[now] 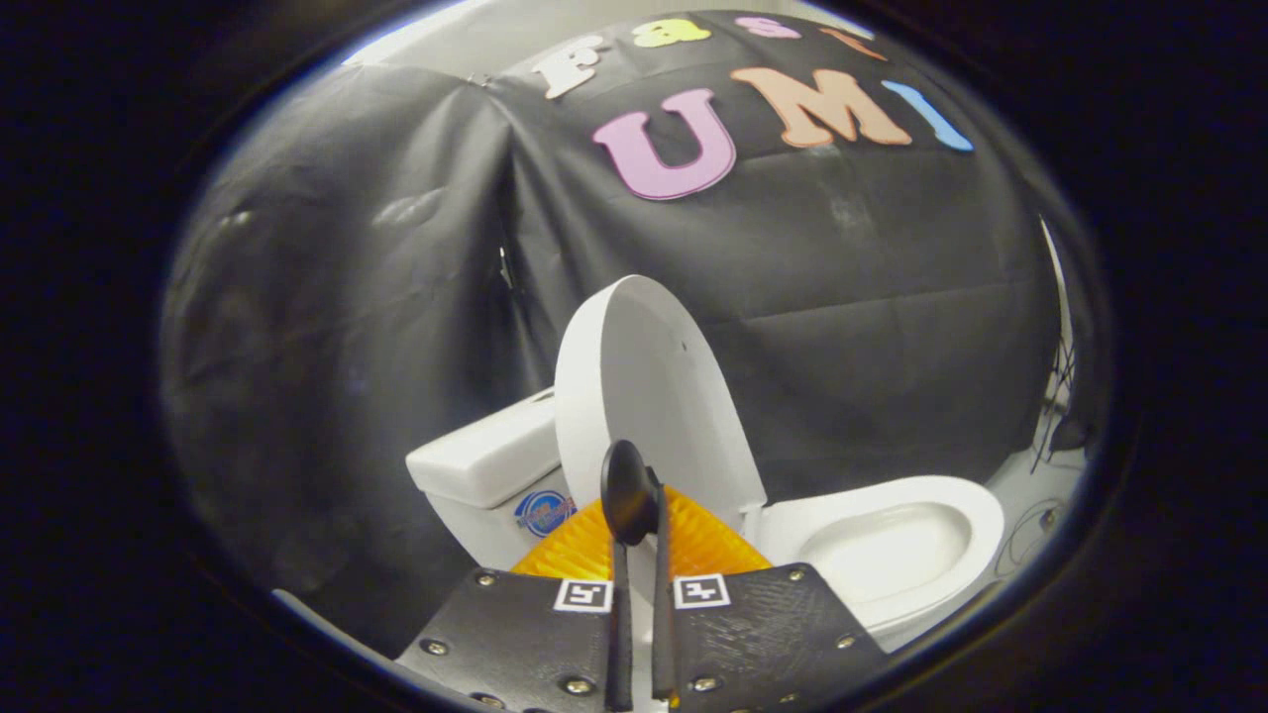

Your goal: Open the toilet lid.

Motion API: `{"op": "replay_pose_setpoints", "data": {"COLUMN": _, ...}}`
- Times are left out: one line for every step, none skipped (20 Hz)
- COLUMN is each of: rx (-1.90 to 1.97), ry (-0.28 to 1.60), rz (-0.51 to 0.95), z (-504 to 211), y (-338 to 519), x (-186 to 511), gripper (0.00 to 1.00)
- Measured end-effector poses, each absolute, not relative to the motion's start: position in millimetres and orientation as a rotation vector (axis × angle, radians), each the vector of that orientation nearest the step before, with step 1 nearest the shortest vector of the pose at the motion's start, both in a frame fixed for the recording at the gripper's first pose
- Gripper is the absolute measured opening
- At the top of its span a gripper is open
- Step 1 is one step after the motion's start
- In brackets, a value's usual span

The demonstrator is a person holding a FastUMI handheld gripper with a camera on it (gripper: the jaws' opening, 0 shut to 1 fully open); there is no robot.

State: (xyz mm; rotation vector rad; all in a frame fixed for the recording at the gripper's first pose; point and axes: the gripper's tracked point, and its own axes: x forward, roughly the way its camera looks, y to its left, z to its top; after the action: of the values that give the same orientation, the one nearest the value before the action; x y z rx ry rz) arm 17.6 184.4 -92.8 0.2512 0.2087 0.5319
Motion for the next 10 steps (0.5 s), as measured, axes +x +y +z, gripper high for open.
{"op": "replay_pose_setpoints", "data": {"rx": 0.229, "ry": 0.199, "rz": 0.533, "z": -92, "y": 186, "x": 18, "gripper": 0.08}}
{"op": "replay_pose_setpoints", "data": {"rx": 0.218, "ry": 0.193, "rz": 0.534, "z": -93, "y": 188, "x": 19, "gripper": 0.08}}
{"op": "replay_pose_setpoints", "data": {"rx": 0.214, "ry": 0.191, "rz": 0.537, "z": -94, "y": 189, "x": 19, "gripper": 0.08}}
{"op": "replay_pose_setpoints", "data": {"rx": 0.215, "ry": 0.189, "rz": 0.538, "z": -95, "y": 191, "x": 18, "gripper": 0.08}}
{"op": "replay_pose_setpoints", "data": {"rx": 0.216, "ry": 0.188, "rz": 0.536, "z": -94, "y": 192, "x": 18, "gripper": 0.08}}
{"op": "replay_pose_setpoints", "data": {"rx": 0.213, "ry": 0.183, "rz": 0.532, "z": -93, "y": 192, "x": 17, "gripper": 0.08}}
{"op": "replay_pose_setpoints", "data": {"rx": 0.200, "ry": 0.177, "rz": 0.532, "z": -92, "y": 194, "x": 17, "gripper": 0.08}}
{"op": "replay_pose_setpoints", "data": {"rx": 0.187, "ry": 0.171, "rz": 0.534, "z": -92, "y": 196, "x": 17, "gripper": 0.08}}
{"op": "replay_pose_setpoints", "data": {"rx": 0.173, "ry": 0.167, "rz": 0.535, "z": -92, "y": 198, "x": 16, "gripper": 0.08}}
{"op": "replay_pose_setpoints", "data": {"rx": 0.160, "ry": 0.163, "rz": 0.536, "z": -92, "y": 199, "x": 17, "gripper": 0.08}}
